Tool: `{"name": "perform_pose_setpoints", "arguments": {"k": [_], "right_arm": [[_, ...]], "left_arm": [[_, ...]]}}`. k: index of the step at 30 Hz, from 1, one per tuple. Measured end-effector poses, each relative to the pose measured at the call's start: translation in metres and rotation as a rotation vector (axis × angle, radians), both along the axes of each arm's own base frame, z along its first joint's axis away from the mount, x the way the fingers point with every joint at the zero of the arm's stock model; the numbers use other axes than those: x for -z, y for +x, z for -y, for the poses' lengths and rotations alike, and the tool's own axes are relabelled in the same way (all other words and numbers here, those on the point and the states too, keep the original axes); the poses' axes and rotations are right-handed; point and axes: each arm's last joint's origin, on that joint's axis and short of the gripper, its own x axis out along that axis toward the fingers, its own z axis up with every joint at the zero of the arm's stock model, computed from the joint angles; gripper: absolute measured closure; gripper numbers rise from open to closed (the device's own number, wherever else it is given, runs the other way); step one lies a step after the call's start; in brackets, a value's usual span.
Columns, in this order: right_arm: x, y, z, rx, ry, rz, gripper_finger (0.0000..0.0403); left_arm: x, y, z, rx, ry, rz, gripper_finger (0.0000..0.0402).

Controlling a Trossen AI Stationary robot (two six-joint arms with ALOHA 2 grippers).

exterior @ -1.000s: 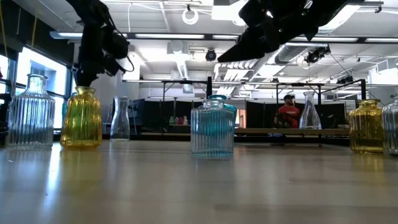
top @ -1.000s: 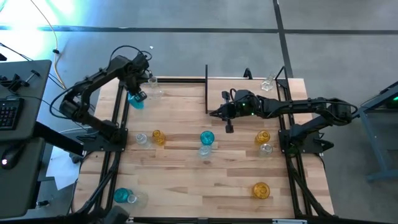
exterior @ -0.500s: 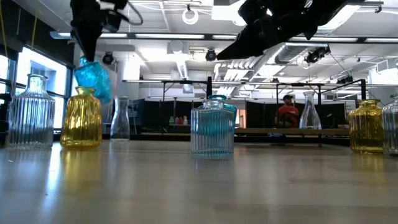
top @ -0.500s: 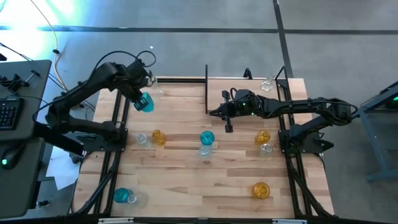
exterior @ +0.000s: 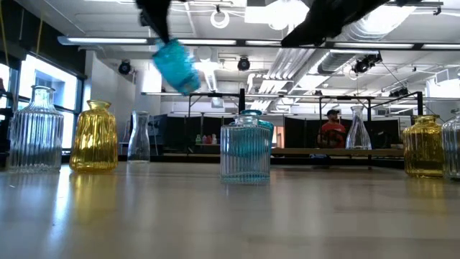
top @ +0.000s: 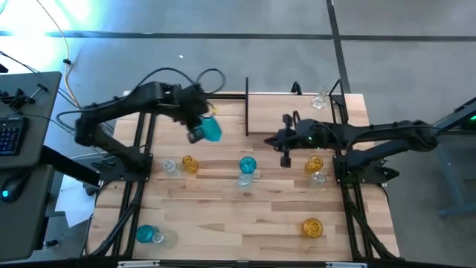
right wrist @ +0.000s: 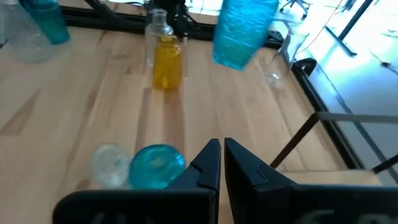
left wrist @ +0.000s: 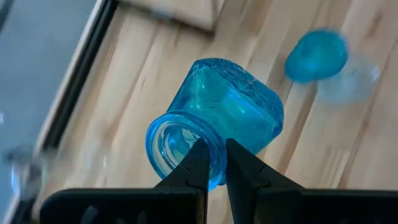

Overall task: Sort vases onto shelf
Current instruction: Put the top blue vase on the shelf

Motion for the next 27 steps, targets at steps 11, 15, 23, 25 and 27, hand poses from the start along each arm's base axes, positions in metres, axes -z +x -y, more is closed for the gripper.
{"name": "perform_pose_setpoints", "arguments": {"k": [11, 15, 23, 25, 27], "right_arm": [[-0.018, -0.037, -0.033, 0.148, -0.017, 0.050, 0.0399], [-0.021, -0.051, -0.034, 0.231, -0.027, 0.045, 0.0399], [0.002, -0.080, -0.014, 0.252, -0.041, 0.074, 0.0402], [0.009, -0.089, -0.009, 0.257, -0.013, 0.133, 0.0403], [0.013, -0.096, -0.005, 0.267, 0.005, 0.191, 0.0403]], "left_arm": [[-0.006, 0.104, -0.006, 0.238, 0.047, 0.061, 0.0385], [0.004, 0.128, -0.003, 0.296, 0.036, 0.060, 0.0385], [0.034, 0.160, 0.004, 0.358, -0.005, 0.052, 0.0385], [0.039, 0.166, 0.005, 0.363, -0.002, 0.060, 0.0385], [0.045, 0.172, 0.007, 0.364, -0.004, 0.065, 0.0385]]}}
